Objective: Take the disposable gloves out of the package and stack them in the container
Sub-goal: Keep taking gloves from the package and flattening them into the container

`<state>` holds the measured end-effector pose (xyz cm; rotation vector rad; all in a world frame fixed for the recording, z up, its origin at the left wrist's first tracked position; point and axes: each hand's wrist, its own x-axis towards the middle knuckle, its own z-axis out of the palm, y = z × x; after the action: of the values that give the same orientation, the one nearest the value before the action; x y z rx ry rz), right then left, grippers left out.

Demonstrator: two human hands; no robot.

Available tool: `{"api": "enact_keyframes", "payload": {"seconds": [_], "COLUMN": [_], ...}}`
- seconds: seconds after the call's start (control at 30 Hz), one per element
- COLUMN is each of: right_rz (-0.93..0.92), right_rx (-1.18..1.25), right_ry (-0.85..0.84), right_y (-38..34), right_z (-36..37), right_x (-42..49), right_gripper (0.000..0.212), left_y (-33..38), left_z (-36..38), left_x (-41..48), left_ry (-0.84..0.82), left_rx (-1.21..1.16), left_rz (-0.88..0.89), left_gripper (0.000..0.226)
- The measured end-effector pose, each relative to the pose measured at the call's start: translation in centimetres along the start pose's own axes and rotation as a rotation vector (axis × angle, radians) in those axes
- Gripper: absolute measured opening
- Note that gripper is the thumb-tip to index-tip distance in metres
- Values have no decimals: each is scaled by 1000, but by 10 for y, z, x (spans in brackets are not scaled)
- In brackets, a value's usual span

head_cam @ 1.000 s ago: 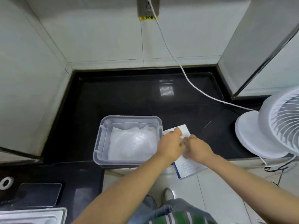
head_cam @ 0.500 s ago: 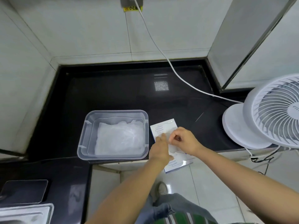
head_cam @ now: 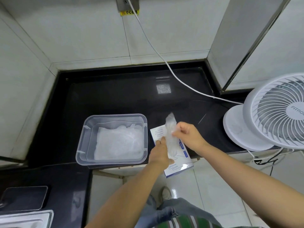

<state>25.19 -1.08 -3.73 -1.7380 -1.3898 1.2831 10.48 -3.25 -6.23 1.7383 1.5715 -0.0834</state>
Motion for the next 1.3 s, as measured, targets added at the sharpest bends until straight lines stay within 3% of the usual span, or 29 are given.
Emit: {"api": "enact_keyframes", "payload": {"seconds": [0.17, 0.23, 0.33, 0.4, 0.5, 0.57, 0.67, 0.73, 0.83, 0.93, 1.13, 1.3], "right_rz": [-46, -42, 15, 29, 17, 25, 41, 31, -10, 32, 134, 120], "right_rx": [419, 511, 574, 584, 579, 523, 464, 474, 425, 303, 150, -57], "right_ry": [47, 45, 33, -28, -91, -97, -72, -53, -124, -300, -519, -459], "right_y": [-26, -34, -37, -40, -49, -53, -57, -62, -71, -80, -96, -106], "right_z": [-17, -22, -25, -26, -23, -18, -3, 9, 25, 39, 64, 73], "right_x": [5, 4, 6, 8, 8, 9, 16, 19, 21, 25, 36, 53], "right_gripper": [10, 10, 30, 45, 52, 49, 45, 44, 40, 34, 19, 25], "left_y": [1, 1, 6, 10, 16, 15, 2, -12, -30, -46, -88, -127], "left_z": [-4, -10, -25, -44, -84, -112, -138, -141, -140, -149, -165, -165], "left_x": [1, 5, 6, 6, 2, -1, -9, -11, -17, -26, -29, -27], "left_ry": [-47, -56, 96, 203, 293, 255, 137, 65, 109, 167, 268, 361], "left_rx": [-11, -32, -148, -349, -853, -1083, -1265, -1195, -1034, -1030, -695, -705], "left_rz": [-11, -15, 56, 67, -20, -22, -66, -120, -136, -118, -90, -226], "left_gripper": [89, 65, 13, 15, 20, 20, 55, 57, 26, 20, 22, 22]}}
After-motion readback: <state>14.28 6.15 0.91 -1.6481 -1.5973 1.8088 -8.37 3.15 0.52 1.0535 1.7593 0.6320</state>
